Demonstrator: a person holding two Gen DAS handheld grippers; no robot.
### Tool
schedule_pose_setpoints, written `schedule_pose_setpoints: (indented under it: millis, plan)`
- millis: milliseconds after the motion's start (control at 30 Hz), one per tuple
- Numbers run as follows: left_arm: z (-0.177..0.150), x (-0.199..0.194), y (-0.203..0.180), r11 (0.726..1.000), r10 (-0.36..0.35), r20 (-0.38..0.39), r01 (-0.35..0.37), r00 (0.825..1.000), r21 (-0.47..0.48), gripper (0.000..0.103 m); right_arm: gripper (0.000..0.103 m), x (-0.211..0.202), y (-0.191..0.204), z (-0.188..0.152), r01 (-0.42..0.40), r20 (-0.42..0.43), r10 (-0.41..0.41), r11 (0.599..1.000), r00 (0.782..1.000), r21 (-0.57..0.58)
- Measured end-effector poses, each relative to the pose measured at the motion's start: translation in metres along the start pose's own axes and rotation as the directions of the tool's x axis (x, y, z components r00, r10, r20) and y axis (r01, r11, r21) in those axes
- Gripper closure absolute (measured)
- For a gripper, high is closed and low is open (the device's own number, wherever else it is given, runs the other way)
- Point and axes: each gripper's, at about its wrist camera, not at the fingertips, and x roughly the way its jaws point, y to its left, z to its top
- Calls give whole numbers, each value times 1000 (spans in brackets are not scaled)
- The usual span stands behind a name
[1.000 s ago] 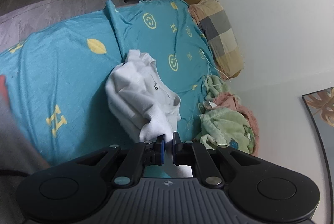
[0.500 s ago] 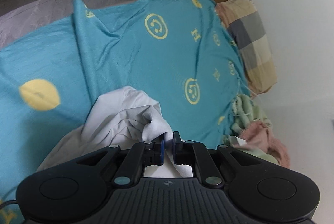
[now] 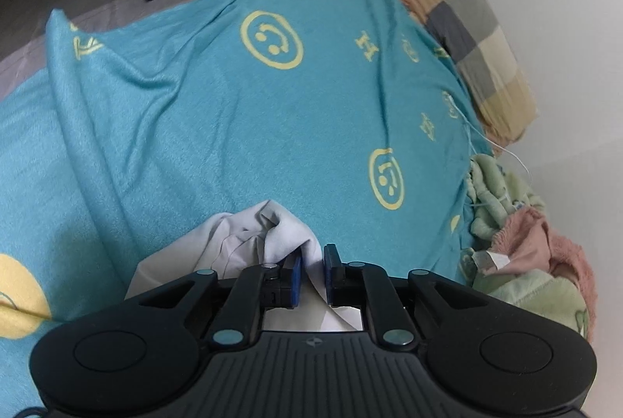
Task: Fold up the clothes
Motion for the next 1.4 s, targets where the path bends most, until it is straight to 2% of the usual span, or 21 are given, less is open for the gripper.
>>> schedule_pose_setpoints:
  millis: [67,167,233,300,400,500,600,767,867,1067,1100,1233,1400]
  plan:
    - [-6,-8,-9,996,14,33,-17,999,83,59,90,-6,8,-1,-7,0,7,997,1000,-71]
    - [-14,-19,-22,978,30,83,-47,996,206,47,78,-17,21,-4,-26,16,30,982,999,-187]
    - [-20,-27,-31,956,37,118,-70,992,285,41,61,-22,31,-9,-43,26,52,959,998,-280]
    - [-28,-29,-40,915,69,163,-128,984,383,39,56,-25,41,-13,-61,29,77,927,997,-371]
    - [-39,-19,-49,839,118,200,-205,973,503,38,56,-17,48,-16,-36,37,59,890,998,-455]
    - [-44,-16,-50,818,131,203,-221,971,531,38,56,2,47,-16,40,39,-24,860,999,-509]
    - [-49,-14,-51,803,140,202,-230,969,549,38,57,20,41,-19,83,25,-83,834,996,-545]
    - [-56,-11,-53,777,154,202,-245,967,580,38,57,19,44,-25,95,30,-96,809,995,-580]
    - [-61,-9,-53,761,163,202,-254,966,598,38,57,0,48,-31,63,13,-68,807,998,-588]
    - [-92,-61,-69,698,103,256,-253,961,670,38,56,-52,52,-47,59,50,-36,786,998,-616]
    - [-97,-70,-69,697,94,264,-253,960,671,38,56,-61,53,-50,59,55,-31,784,998,-618]
    - [-113,-101,-67,721,78,267,-239,961,651,37,56,-93,53,-64,52,61,-17,773,998,-633]
    - [-133,-121,-59,699,88,272,-254,958,668,35,56,-112,47,-85,78,62,-49,749,997,-658]
